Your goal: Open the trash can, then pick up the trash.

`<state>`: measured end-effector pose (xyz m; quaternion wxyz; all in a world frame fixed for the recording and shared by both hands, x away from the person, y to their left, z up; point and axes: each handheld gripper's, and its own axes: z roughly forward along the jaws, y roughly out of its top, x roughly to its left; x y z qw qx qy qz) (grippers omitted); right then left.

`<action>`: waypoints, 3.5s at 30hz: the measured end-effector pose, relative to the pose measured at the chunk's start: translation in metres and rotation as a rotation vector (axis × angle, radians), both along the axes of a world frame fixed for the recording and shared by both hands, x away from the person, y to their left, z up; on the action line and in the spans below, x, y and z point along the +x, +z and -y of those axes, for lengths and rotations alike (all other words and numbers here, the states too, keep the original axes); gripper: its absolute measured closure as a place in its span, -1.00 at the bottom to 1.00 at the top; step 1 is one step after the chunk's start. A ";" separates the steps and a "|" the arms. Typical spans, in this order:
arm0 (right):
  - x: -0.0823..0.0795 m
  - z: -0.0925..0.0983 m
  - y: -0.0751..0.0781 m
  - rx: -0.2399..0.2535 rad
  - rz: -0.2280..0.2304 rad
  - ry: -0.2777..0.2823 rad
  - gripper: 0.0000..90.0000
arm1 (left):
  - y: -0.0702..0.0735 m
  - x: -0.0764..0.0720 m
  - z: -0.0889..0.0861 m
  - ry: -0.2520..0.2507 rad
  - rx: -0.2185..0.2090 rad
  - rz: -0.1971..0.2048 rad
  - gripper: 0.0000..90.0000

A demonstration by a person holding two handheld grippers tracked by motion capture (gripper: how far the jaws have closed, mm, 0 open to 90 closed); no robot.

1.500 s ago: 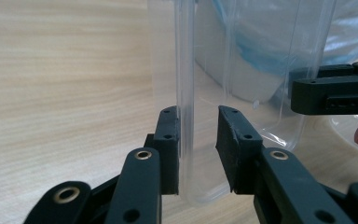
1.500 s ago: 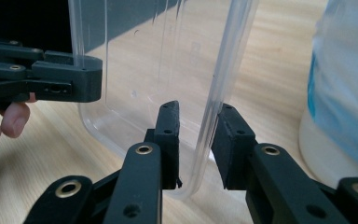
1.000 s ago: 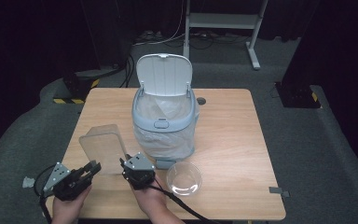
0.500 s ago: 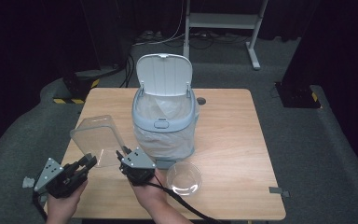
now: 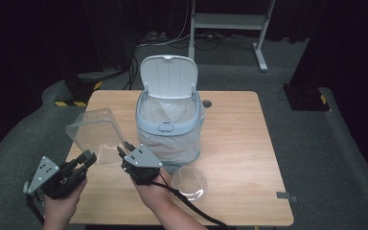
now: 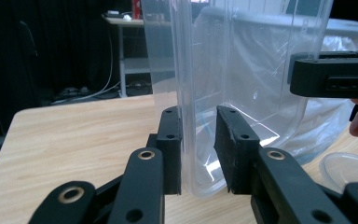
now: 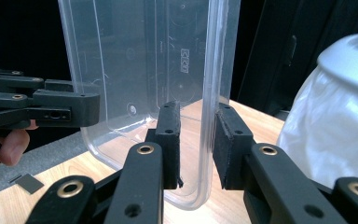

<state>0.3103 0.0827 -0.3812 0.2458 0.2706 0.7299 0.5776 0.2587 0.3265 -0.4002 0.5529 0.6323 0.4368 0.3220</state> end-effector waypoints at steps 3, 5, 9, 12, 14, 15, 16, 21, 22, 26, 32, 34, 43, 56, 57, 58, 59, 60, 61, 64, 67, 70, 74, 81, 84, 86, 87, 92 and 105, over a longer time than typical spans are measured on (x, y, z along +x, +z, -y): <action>0.000 0.001 0.006 0.003 0.009 -0.003 0.63 | 0.006 0.001 0.001 -0.004 -0.002 0.007 0.59; 0.000 0.002 0.011 0.006 0.020 -0.003 0.63 | 0.009 0.002 0.001 -0.003 -0.001 0.012 0.59; 0.002 0.001 0.021 0.015 0.038 0.003 0.63 | 0.020 0.003 -0.001 0.001 -0.006 0.034 0.59; 0.003 0.000 0.026 0.015 0.046 0.004 0.64 | 0.024 0.005 -0.001 0.003 -0.019 0.037 0.59; 0.004 0.000 0.030 0.015 0.050 0.007 0.64 | 0.027 0.005 -0.001 0.004 -0.020 0.042 0.59; 0.004 0.000 0.031 0.014 0.057 0.008 0.64 | 0.028 0.006 -0.001 0.003 -0.017 0.043 0.59; 0.004 0.000 0.032 0.014 0.057 0.007 0.64 | 0.030 0.006 -0.001 0.001 -0.016 0.046 0.59; 0.006 0.003 0.039 0.026 0.078 0.005 0.65 | 0.041 0.011 0.001 -0.005 -0.012 0.061 0.59; 0.007 0.004 0.041 0.030 0.078 0.005 0.65 | 0.044 0.012 0.002 -0.007 -0.014 0.065 0.59; 0.009 0.009 0.052 0.059 0.096 0.002 0.65 | 0.058 0.015 0.005 -0.014 -0.009 0.096 0.59; 0.015 0.018 0.068 0.082 0.131 -0.011 0.64 | 0.073 0.023 0.015 -0.030 -0.019 0.130 0.60; 0.016 0.020 0.071 0.088 0.131 -0.017 0.64 | 0.075 0.025 0.018 -0.032 -0.020 0.136 0.60; 0.018 0.047 0.094 0.113 0.181 -0.061 0.64 | 0.097 0.038 0.039 -0.083 -0.030 0.181 0.61; 0.031 0.085 0.104 0.098 0.186 -0.135 0.64 | 0.104 0.072 0.078 -0.161 -0.031 0.180 0.60; 0.032 0.087 0.104 0.099 0.185 -0.140 0.64 | 0.104 0.074 0.081 -0.167 -0.029 0.179 0.60; 0.034 0.090 0.104 0.101 0.187 -0.144 0.64 | 0.104 0.077 0.084 -0.171 -0.029 0.177 0.60; 0.035 0.093 0.104 0.101 0.187 -0.150 0.64 | 0.104 0.079 0.086 -0.174 -0.027 0.175 0.60; 0.036 0.095 0.103 0.103 0.184 -0.156 0.63 | 0.104 0.081 0.089 -0.176 -0.027 0.174 0.60; 0.038 0.098 0.103 0.103 0.185 -0.160 0.64 | 0.104 0.083 0.091 -0.181 -0.027 0.174 0.60; 0.041 0.104 0.102 0.107 0.184 -0.170 0.63 | 0.105 0.088 0.098 -0.186 -0.022 0.171 0.60; 0.044 0.110 0.101 0.104 0.179 -0.182 0.63 | 0.103 0.093 0.104 -0.193 -0.015 0.165 0.60; 0.047 0.116 0.100 0.102 0.174 -0.196 0.62 | 0.102 0.098 0.111 -0.204 0.010 0.153 0.59; 0.050 0.123 0.097 0.094 0.175 -0.209 0.62 | 0.100 0.103 0.116 -0.214 0.010 0.147 0.59; 0.054 0.130 0.091 0.086 0.159 -0.231 0.62 | 0.099 0.113 0.123 -0.233 0.017 0.130 0.59; 0.057 0.130 0.089 0.083 0.149 -0.231 0.62 | 0.100 0.117 0.123 -0.229 0.035 0.128 0.58; 0.060 0.129 0.087 0.078 0.142 -0.235 0.62 | 0.099 0.121 0.121 -0.228 0.037 0.111 0.58; 0.061 0.128 0.086 0.077 0.139 -0.236 0.62 | 0.098 0.122 0.121 -0.228 0.037 0.105 0.58; 0.065 0.124 0.080 0.076 0.112 -0.235 0.58 | 0.092 0.123 0.118 -0.220 0.045 0.084 0.58; 0.063 0.122 0.075 0.071 0.096 -0.228 0.19 | 0.089 0.130 0.110 -0.177 0.020 0.070 0.33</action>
